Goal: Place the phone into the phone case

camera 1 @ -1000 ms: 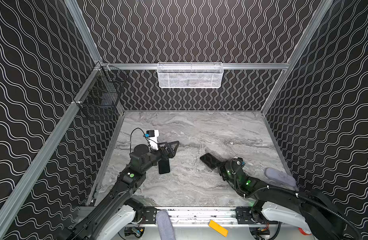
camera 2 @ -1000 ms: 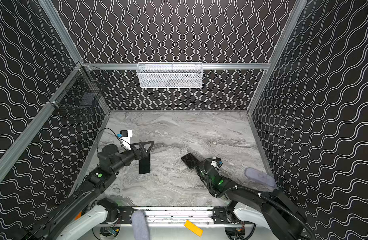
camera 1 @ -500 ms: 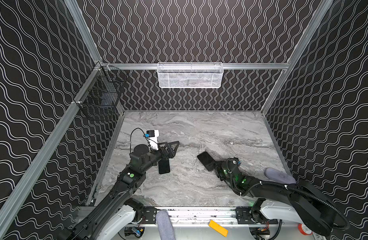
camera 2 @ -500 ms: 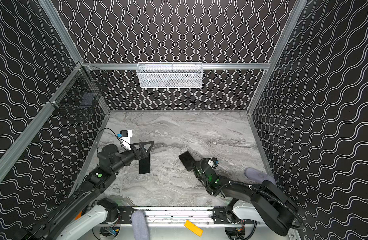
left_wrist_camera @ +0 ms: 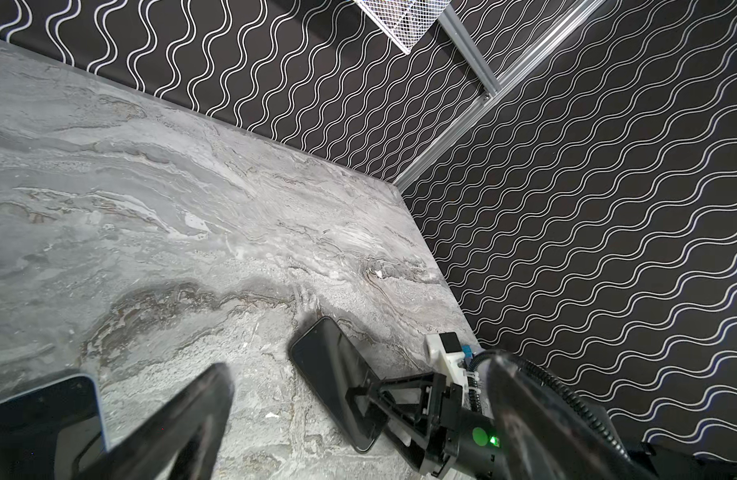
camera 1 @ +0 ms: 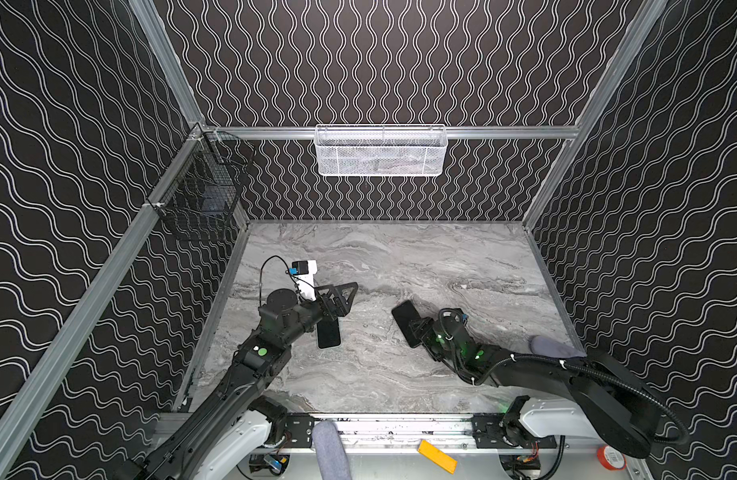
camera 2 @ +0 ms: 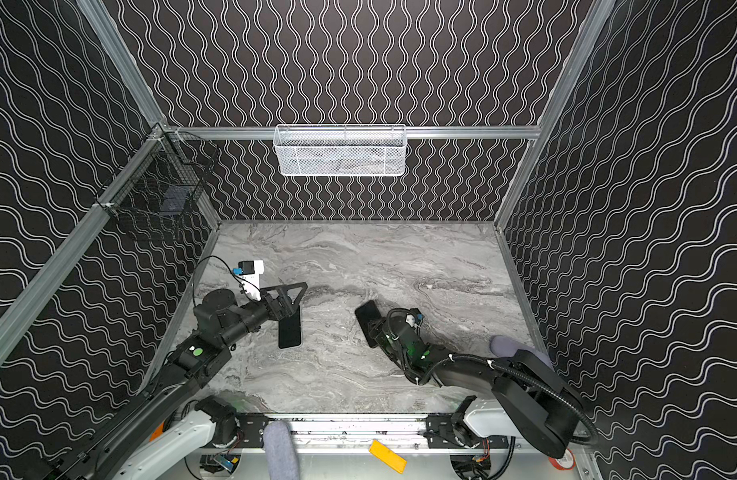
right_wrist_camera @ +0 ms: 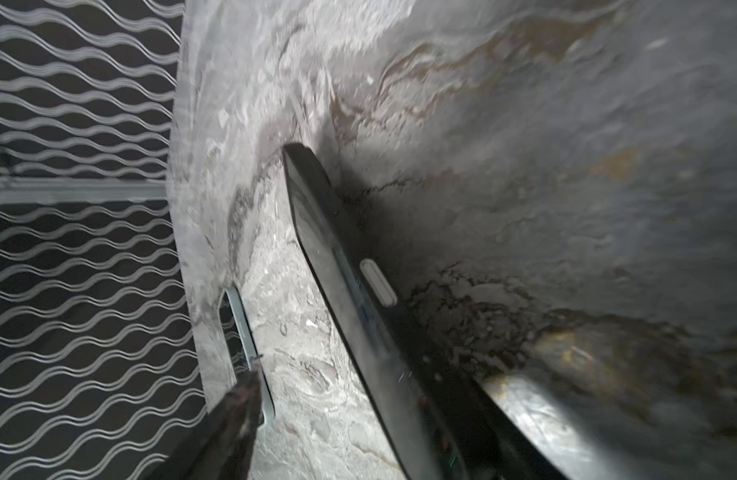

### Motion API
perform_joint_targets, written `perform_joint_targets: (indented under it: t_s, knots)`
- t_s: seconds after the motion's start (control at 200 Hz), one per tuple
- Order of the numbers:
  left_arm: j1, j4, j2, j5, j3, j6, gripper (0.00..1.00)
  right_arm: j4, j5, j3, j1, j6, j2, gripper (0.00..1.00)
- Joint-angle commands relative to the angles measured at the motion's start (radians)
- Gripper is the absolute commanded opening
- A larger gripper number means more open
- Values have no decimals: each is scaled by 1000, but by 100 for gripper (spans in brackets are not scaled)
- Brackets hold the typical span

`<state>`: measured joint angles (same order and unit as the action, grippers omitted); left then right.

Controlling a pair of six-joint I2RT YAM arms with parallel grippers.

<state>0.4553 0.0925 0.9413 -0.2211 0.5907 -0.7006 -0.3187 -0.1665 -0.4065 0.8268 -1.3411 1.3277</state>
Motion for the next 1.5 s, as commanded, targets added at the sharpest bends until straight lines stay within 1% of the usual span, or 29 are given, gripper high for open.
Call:
perform_joint_targets:
  t_s: [0.0,0.27,0.415,0.485,0.586,0.666,0.701,0.776,0.851,0.946,1.096,1.141,1.201,1.266,1.321,1.376,1.421,1.451,1.497]
  knots:
    - [-3,-6,-2,11,16,26,99,11,46,-25,10,46,30,78]
    - [-4,-37,-17,23,29,39,99,-48,148,-76,26,72,125,81]
    - [-6,-57,-28,29,34,46,99,-86,206,-85,29,37,178,85]
    - [-5,-68,-32,32,36,47,99,-84,205,-86,38,33,186,86]
    - [-5,-75,-40,37,40,45,99,-39,194,-103,46,54,179,90]
    - [-4,-91,-44,46,47,56,99,48,199,-159,52,100,183,96]
    - [-6,-102,-45,52,52,64,99,120,199,-200,52,131,193,97]
    - [-6,-135,-49,73,59,80,99,260,176,-278,56,195,207,99]
    - [-6,-169,-54,96,73,98,99,330,136,-298,61,220,188,99]
    - [-7,-223,-74,148,98,124,99,399,52,-289,63,240,117,99]
    - [-9,-320,-106,258,162,195,98,498,-99,-298,64,319,-41,99]
    - [-10,-354,-105,295,190,219,99,527,-150,-310,65,355,-84,99]
    - [-10,-404,-90,395,229,244,99,552,-243,-329,63,426,-139,99]
    - [-14,-473,-54,559,279,264,99,612,-391,-371,60,499,-197,99]
    - [-18,-506,-15,725,308,289,99,606,-536,-382,57,592,-251,99]
    - [-29,-514,27,910,314,312,98,546,-674,-363,47,703,-305,99]
    - [-41,-474,57,1038,290,373,98,463,-766,-324,25,801,-351,99]
    - [-52,-424,68,1107,259,405,98,385,-795,-287,1,876,-385,99]
    - [-78,-291,64,1148,186,477,98,268,-798,-222,-51,972,-440,99]
